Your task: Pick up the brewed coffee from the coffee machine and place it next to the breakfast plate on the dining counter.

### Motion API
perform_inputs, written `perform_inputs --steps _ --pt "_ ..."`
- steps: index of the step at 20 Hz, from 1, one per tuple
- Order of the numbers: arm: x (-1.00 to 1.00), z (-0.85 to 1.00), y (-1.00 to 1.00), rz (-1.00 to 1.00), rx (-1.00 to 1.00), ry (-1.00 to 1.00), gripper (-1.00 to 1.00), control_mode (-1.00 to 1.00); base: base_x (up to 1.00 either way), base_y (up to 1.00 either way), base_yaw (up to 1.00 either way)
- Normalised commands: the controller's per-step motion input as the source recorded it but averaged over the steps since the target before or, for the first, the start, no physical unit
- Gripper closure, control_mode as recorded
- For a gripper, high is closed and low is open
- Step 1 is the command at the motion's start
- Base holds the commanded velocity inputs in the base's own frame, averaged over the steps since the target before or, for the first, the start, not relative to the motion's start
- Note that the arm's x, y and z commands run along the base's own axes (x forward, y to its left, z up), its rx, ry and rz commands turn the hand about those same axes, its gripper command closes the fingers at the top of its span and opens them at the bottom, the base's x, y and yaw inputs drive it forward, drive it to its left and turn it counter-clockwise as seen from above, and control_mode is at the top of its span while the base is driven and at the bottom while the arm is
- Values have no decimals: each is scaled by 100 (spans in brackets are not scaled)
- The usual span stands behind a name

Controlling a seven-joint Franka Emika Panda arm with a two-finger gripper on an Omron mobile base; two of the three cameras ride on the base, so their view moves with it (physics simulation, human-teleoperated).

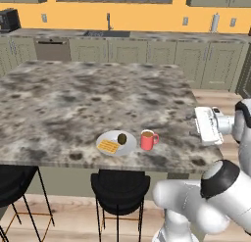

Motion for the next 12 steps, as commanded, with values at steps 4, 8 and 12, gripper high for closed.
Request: perform_inputs --steps 4,8,12 --pt "-95 96 0 -6 -1 -6 -100 -100 0 0 0" --pt "-89 73 0 -6 -5 -4 -100 -100 0 0 0" --pt "-80 61 3 -4 -12 -5 -100 -100 0 0 0"
